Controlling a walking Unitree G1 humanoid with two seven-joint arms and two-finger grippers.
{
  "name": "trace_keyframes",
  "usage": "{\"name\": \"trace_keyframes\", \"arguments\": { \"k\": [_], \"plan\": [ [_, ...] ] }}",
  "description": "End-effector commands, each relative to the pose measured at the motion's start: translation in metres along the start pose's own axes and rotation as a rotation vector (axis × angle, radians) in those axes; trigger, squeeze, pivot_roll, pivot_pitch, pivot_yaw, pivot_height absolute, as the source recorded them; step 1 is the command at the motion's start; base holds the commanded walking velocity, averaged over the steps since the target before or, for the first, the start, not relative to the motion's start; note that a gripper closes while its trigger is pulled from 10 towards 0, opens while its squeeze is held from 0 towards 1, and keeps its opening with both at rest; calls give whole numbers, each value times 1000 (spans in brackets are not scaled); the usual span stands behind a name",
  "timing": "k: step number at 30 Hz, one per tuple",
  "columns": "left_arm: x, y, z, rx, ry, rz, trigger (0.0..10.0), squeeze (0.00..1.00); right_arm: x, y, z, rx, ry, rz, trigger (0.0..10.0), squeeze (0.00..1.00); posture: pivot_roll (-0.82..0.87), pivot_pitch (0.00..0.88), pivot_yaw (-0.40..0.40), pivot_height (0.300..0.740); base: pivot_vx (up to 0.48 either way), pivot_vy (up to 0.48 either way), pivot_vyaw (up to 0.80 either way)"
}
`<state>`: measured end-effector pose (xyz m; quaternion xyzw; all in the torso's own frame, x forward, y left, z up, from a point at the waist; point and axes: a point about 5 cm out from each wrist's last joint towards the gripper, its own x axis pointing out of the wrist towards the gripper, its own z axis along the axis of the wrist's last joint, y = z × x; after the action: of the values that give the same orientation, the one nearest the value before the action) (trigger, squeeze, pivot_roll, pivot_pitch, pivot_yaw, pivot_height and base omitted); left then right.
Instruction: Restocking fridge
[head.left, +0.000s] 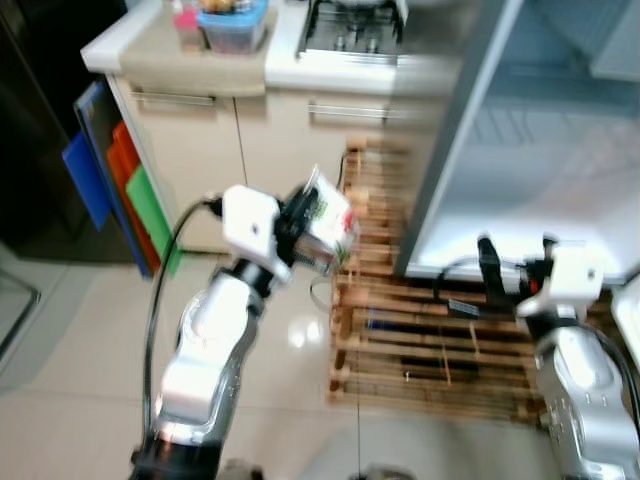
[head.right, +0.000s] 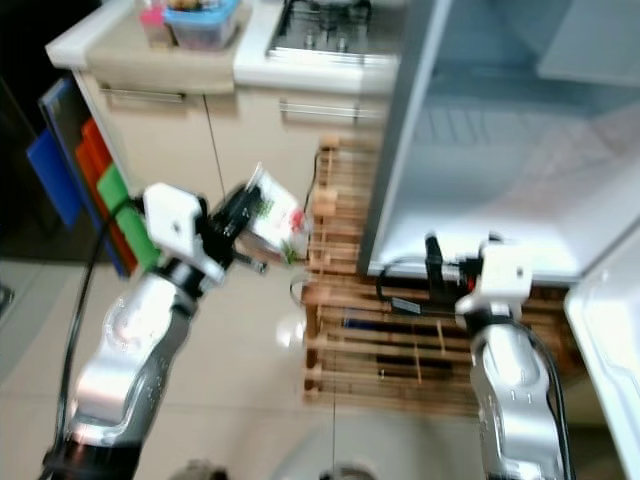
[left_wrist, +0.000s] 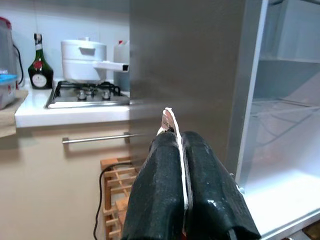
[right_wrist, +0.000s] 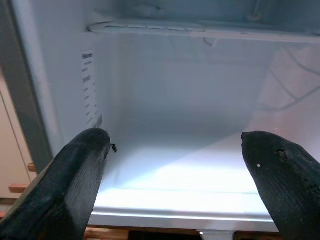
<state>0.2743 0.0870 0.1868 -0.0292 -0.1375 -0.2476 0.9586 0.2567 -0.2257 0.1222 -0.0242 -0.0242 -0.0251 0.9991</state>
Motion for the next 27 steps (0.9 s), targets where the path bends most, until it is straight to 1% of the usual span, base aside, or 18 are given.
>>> {"name": "trace_keyframes", "arguments": {
  "k": [1,4,7,10,13,14,16,18,20,23,27],
  "plan": [
    [-2,3,1,4,3,10,10000,0,2,2,-1,10,-1,-1,10000,0,-125,79,-5,740,0,-454,0],
    [-2,1,4,-10,-10,-9,10000,0,2,1,-2,13,3,-5,10000,0,-131,77,-8,740,0,-454,0],
    [-1,-2,7,-6,-26,-31,10000,0,1,-3,-6,9,19,-10,10000,0,-134,76,-17,740,0,-454,0],
    [1,-3,9,-7,-40,-35,10000,0,-1,-9,-9,-2,34,-17,10000,0,-137,78,-24,740,0,-454,0],
    [2,-3,13,-15,-58,-29,10000,0,-2,-10,-9,-6,34,-17,10000,0,-138,83,-23,740,0,-443,0],
    [3,1,16,-23,-73,-7,10000,0,-2,-11,-10,-10,37,-17,10000,0,-135,86,-21,740,0,0,0],
    [4,3,17,-18,-76,-5,10000,0,-2,-12,-12,-12,41,-20,10000,0,-133,83,-24,740,0,0,0],
    [4,3,17,-16,-76,-7,10000,0,-2,-11,-12,-11,40,-21,10000,0,-136,79,-25,740,0,0,0],
    [6,4,17,-14,-75,-4,10000,0,-1,-6,-10,-8,30,-7,10000,0,-138,79,-24,740,0,0,0],
    [9,1,16,-10,-70,-14,10000,0,1,-2,-8,-7,20,8,10000,0,-133,83,-22,740,0,0,0],
    [10,2,14,13,-57,-19,10000,0,2,-1,-8,-7,20,11,10000,0,-131,82,-19,740,0,0,0]
  ]
}}
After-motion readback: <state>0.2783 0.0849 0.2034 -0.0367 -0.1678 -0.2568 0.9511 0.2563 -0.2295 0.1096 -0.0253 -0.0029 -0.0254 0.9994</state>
